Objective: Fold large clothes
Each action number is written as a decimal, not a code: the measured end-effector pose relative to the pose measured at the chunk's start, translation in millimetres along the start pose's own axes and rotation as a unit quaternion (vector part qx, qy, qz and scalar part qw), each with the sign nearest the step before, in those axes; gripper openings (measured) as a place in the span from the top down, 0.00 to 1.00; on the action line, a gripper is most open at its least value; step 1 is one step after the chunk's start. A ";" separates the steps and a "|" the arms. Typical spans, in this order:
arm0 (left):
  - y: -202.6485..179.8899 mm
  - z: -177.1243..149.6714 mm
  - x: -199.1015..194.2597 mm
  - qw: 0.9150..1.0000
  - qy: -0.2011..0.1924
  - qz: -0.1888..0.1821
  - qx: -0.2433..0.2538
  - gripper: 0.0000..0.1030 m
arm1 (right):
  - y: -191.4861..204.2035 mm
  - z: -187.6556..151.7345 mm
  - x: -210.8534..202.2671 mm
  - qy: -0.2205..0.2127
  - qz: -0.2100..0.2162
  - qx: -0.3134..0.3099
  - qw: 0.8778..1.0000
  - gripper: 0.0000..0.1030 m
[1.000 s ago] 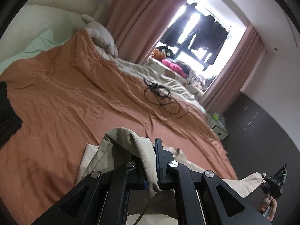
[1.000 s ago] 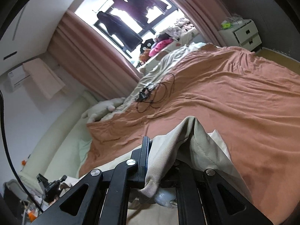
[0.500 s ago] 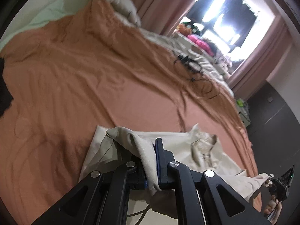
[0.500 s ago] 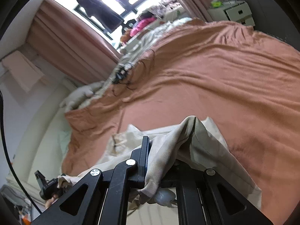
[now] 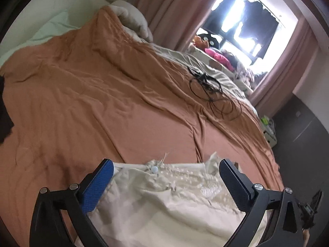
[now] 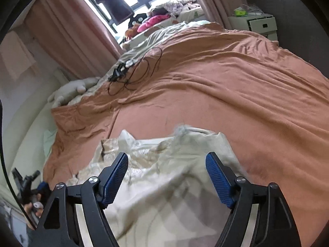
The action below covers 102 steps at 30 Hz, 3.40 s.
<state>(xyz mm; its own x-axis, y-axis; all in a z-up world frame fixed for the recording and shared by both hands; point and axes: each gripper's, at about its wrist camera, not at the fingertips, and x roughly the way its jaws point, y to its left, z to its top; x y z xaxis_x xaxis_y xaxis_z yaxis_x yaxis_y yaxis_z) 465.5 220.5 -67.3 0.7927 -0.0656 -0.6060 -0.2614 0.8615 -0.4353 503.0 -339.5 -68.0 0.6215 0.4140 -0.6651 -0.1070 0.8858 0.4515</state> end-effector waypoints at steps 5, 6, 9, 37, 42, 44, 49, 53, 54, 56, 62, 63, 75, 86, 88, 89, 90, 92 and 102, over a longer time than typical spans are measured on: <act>-28.5 -19.2 23.3 0.995 0.058 0.028 0.075 0.08 | 30.3 -10.3 25.3 0.057 -0.005 -0.040 0.998 0.26; -33.4 -23.6 30.2 0.993 0.069 0.033 0.085 0.16 | 40.7 -13.8 33.0 0.066 -0.005 -0.054 0.996 0.28; -44.7 -39.5 56.7 0.987 0.113 0.039 0.106 0.18 | 67.8 -23.9 55.7 0.098 -0.013 -0.095 0.991 0.35; -88.5 -64.8 112.1 0.960 0.141 0.098 0.221 1.00 | 126.7 -30.6 124.7 0.129 -0.063 -0.174 0.974 0.97; -81.6 -69.2 132.2 0.959 0.151 0.106 0.216 1.00 | 129.1 -37.7 156.1 0.143 -0.076 -0.163 0.973 0.97; -76.9 -73.8 142.2 0.957 0.156 0.113 0.215 1.00 | 126.9 -40.7 164.9 0.150 -0.080 -0.162 0.972 0.97; -63.4 -75.7 157.0 0.961 0.171 0.110 0.186 0.99 | 123.5 -45.7 185.6 0.160 -0.101 -0.165 0.968 0.97; -65.4 -66.9 143.2 0.966 0.169 0.085 0.178 0.95 | 125.3 -47.3 188.9 0.160 -0.129 -0.169 0.964 0.93; -65.1 -62.9 135.2 0.968 0.167 0.075 0.173 0.92 | 127.6 -47.8 185.2 0.161 -0.138 -0.174 0.962 0.89; -64.1 -55.6 117.8 0.972 0.155 0.060 0.165 0.75 | 130.2 -47.9 175.6 0.158 -0.144 -0.174 0.961 0.55; -58.3 -36.6 43.9 0.981 0.083 0.056 0.167 0.20 | 144.0 -46.8 117.7 0.130 -0.120 -0.164 0.971 0.47; -55.3 -34.8 33.3 0.981 0.082 0.059 0.164 0.20 | 147.2 -47.5 106.6 0.127 -0.115 -0.161 0.972 0.47; 9.6 -54.9 -80.4 0.995 0.058 0.053 0.057 0.20 | 176.7 -105.6 12.8 0.126 -0.057 -0.155 0.978 0.47; 61.7 -92.4 -153.2 0.999 0.030 0.042 -0.004 0.21 | 173.1 -164.3 -24.6 0.149 -0.023 -0.114 0.982 0.47; 70.2 -100.2 -161.7 0.999 0.029 0.042 -0.010 0.20 | 176.8 -175.5 -29.9 0.152 -0.019 -0.114 0.982 0.48; 75.1 -105.4 -166.5 0.999 0.030 0.042 -0.015 0.20 | 178.7 -181.1 -31.4 0.155 -0.019 -0.115 0.981 0.52; 79.0 -109.1 -169.8 0.998 0.030 0.043 -0.019 0.21 | 179.4 -185.0 -32.6 0.158 -0.020 -0.115 0.980 0.54; 88.2 -117.4 -174.2 0.998 0.033 0.039 -0.034 0.21 | 182.3 -195.6 -33.9 0.165 -0.021 -0.115 0.979 0.55; 122.1 -153.6 -156.1 0.992 0.073 0.025 -0.102 0.25 | 184.4 -221.4 -20.4 0.194 -0.032 -0.117 0.974 0.58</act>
<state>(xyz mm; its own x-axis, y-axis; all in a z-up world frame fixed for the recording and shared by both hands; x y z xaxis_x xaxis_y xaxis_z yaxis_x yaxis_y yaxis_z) 225.3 258.6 -128.0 0.6917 -0.1102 -0.7137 -0.4161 0.7470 -0.5185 298.9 -138.2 -102.9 0.2977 0.3648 -0.8822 -0.2792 0.9170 0.2850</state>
